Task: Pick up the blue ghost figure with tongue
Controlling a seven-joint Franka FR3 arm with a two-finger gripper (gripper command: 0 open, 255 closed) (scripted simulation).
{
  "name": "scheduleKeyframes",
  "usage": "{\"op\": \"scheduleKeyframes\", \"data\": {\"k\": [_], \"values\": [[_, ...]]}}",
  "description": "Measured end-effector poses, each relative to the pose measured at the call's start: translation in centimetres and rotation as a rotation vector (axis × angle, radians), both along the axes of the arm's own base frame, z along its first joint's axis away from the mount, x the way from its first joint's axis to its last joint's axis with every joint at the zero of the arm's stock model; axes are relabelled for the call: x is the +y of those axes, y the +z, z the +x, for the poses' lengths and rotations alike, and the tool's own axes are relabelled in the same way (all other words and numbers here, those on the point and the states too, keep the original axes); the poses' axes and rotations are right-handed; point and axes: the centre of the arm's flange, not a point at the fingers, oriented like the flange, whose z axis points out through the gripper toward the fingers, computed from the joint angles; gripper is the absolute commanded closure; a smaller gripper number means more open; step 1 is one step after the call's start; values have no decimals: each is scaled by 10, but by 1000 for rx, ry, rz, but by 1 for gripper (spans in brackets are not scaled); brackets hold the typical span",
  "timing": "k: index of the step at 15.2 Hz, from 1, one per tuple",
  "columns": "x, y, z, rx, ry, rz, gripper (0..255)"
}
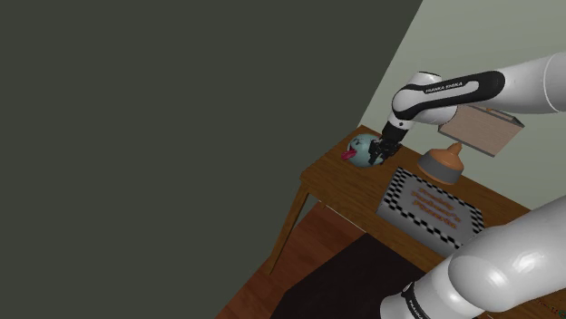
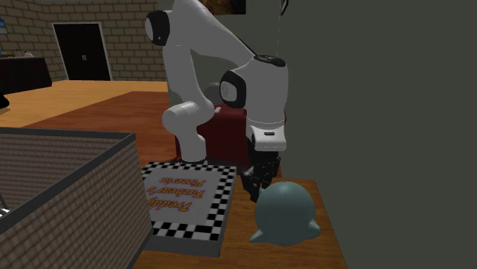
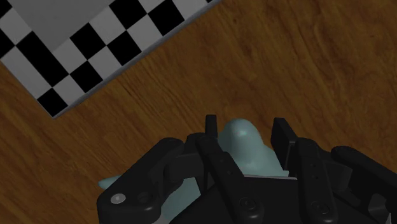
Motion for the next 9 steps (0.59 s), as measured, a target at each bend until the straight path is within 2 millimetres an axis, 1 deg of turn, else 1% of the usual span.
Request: {"op": "scheduleKeyframes", "data": {"k": [5,9], "values": [[0,2,0,1,0,0,255],[0,19,1,0,0,0,255]]}}
